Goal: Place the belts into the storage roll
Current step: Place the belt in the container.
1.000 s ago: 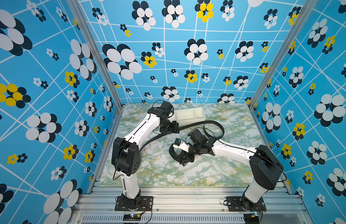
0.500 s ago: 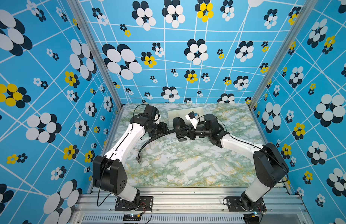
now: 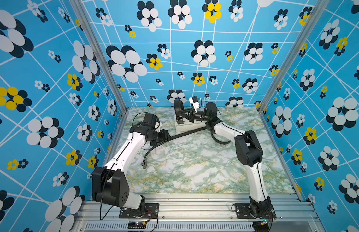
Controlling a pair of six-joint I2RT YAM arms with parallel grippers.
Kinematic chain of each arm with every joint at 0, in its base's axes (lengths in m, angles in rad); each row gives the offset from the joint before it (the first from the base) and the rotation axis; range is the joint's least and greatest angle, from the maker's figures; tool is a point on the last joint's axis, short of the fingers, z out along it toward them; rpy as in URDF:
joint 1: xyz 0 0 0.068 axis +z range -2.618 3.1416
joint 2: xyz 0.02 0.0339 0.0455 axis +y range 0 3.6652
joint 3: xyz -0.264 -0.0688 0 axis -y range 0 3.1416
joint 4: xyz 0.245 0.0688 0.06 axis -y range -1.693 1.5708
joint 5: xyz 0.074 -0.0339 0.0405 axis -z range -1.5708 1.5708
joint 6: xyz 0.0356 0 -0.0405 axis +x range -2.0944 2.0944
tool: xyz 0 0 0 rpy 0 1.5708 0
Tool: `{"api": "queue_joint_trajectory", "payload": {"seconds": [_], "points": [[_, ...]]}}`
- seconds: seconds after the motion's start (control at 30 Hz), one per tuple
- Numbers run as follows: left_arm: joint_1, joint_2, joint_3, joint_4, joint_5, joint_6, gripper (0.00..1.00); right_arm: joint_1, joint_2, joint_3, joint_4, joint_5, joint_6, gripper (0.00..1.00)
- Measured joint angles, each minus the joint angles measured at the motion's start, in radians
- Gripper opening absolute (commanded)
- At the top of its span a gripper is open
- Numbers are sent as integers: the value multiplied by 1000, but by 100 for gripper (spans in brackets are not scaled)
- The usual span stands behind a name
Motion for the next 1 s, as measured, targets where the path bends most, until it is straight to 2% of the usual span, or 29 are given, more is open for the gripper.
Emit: {"api": "queue_joint_trajectory", "payload": {"seconds": [0.17, 0.33, 0.8, 1.0], "points": [[19, 4, -17, 8, 8, 16, 64, -5, 155, 182, 0, -21, 9, 0], [35, 11, -26, 21, 14, 15, 64, -23, 217, 278, 0, -35, 3, 0], [38, 122, 0, 158, 58, -15, 63, -47, 287, 312, 65, -114, -147, 0], [70, 168, 57, 311, 164, -109, 66, -47, 295, 307, 40, -130, -240, 0]]}}
